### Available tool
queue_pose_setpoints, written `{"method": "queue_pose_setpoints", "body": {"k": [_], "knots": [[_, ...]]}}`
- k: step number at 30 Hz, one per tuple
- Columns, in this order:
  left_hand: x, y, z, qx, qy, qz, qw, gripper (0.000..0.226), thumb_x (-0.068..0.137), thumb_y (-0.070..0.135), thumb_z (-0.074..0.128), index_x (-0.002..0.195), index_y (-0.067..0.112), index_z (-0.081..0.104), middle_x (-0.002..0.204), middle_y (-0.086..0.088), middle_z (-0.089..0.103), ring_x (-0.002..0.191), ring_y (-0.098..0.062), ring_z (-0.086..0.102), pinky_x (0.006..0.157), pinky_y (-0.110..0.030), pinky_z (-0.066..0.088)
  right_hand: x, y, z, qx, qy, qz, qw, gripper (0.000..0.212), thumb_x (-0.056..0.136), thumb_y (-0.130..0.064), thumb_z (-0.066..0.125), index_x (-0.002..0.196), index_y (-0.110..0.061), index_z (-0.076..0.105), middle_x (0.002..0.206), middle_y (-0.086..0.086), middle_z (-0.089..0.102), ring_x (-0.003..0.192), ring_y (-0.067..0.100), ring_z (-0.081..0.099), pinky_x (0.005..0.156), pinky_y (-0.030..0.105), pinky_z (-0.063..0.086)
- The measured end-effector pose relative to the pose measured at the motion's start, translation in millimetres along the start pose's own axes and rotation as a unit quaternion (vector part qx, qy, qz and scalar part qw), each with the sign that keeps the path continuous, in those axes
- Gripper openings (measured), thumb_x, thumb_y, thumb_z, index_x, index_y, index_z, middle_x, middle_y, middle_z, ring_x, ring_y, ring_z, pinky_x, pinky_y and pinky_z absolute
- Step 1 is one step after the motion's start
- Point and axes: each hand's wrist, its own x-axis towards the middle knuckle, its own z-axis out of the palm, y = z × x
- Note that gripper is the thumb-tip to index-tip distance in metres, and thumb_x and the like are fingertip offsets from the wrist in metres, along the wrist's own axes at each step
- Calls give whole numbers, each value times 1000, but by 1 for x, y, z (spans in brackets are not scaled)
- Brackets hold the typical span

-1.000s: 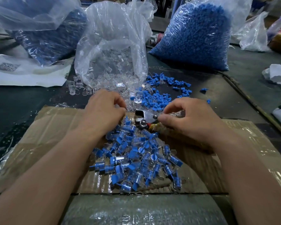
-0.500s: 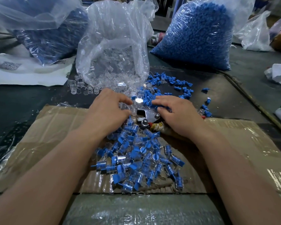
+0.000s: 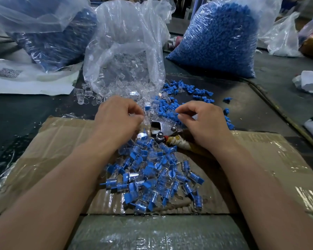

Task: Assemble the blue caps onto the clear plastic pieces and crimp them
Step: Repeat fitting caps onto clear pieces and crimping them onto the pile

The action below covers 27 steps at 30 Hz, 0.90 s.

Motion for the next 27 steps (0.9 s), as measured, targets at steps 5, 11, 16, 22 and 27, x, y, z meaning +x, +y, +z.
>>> {"method": "queue_pose_setpoints", "body": {"k": [5,11,16,22,27], "knots": [[-1,3,-3,-68,43,1,997,17,82,18,68,71,30,65,63,21,56,55,8,53,56,-10,37,0,-1,-3,85,7,27,996,18,86,-8,62,100,-17,69,80,-25,54,76,-13,51,71,-6,35],[0,4,-5,-194,9,-50,980,18,82,0,60,70,13,66,54,-3,65,43,-10,61,37,-13,40,-2,-5,-7,140,37,44,988,26,88,-3,57,101,-23,65,88,-22,56,85,-6,55,76,1,43],[-1,6,-5,-247,-2,-34,968,12,81,12,68,69,10,65,58,-3,67,52,-14,66,48,-20,51,-6,-12,-12,154,27,42,987,27,82,-8,66,76,-34,59,80,-19,59,72,-6,57,67,3,45],[-3,11,-6,-262,-40,-22,964,25,72,0,72,84,21,64,69,1,70,63,-9,67,56,-15,53,-8,-18,-13,167,38,33,985,26,84,-8,64,105,-23,63,85,-10,56,82,12,61,83,25,51],[-6,14,-6,-293,-67,-14,954,26,78,-4,65,87,21,67,69,5,69,68,-10,68,62,-13,52,-11,-23,-14,148,45,-22,988,21,89,-11,57,103,-24,65,89,-16,48,81,1,56,79,11,45]]}}
